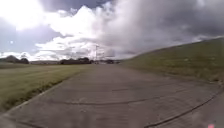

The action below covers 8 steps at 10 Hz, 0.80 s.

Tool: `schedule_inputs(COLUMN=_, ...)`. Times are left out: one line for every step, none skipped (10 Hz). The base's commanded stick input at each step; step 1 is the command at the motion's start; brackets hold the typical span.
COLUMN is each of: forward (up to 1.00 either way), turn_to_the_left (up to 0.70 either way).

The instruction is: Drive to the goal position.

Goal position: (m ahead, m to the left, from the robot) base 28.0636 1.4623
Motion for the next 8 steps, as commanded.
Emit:
schedule_inputs(forward=0.7, turn_to_the_left=0.0)
schedule_inputs(forward=0.7, turn_to_the_left=0.0)
schedule_inputs(forward=0.7, turn_to_the_left=0.0)
schedule_inputs(forward=0.7, turn_to_the_left=0.0)
schedule_inputs(forward=0.7, turn_to_the_left=0.0)
schedule_inputs(forward=0.7, turn_to_the_left=0.0)
schedule_inputs(forward=0.7, turn_to_the_left=0.0)
schedule_inputs(forward=0.7, turn_to_the_left=0.0)
